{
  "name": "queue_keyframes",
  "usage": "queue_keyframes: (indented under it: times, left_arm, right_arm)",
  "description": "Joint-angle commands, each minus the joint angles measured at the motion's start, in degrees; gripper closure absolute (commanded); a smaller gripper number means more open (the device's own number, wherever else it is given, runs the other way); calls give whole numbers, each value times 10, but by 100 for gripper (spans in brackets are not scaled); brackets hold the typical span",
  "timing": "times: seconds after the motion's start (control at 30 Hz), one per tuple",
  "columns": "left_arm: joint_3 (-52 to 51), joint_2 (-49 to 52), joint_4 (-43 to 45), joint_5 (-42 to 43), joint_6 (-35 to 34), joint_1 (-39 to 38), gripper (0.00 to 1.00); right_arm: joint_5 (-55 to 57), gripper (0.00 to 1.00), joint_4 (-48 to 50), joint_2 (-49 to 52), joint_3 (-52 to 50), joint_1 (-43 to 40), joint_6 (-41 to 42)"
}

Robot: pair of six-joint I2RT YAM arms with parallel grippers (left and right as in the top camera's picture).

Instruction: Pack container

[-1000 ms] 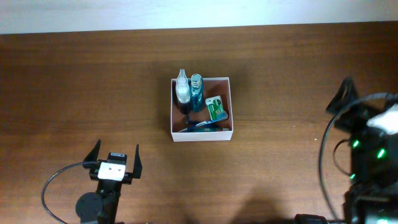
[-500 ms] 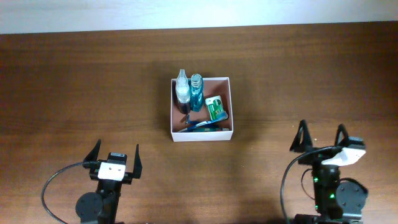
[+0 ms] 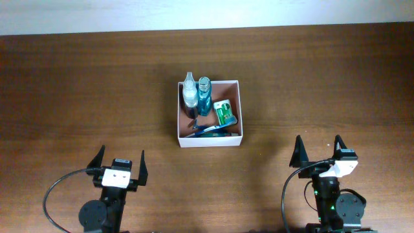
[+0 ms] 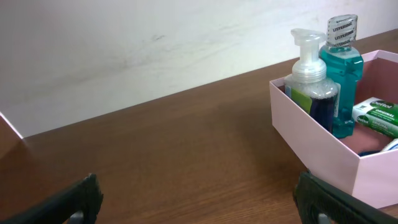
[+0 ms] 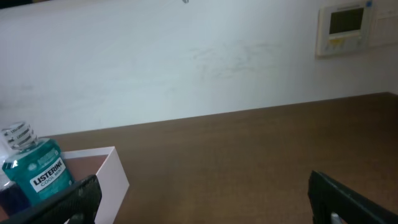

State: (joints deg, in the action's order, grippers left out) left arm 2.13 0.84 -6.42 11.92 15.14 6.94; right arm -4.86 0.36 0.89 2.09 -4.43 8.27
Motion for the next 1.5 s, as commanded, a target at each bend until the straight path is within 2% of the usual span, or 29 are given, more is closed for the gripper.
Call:
queue_keyframes:
  times: [0.0,0.23,1.47]
  left_arm:
    - [-4,-5,2,-3,-10,4,1]
    - [-4,-5,2,-3,-10,4,1]
    - [-4,-5,2,-4,-10,4,1]
  right_arm:
    - [-10,1,-10,-7,-8,5,-14]
    - [-13,1,-65,-7,-8,6,-16]
    - [-9,1,-64,-7,-8,6,-23]
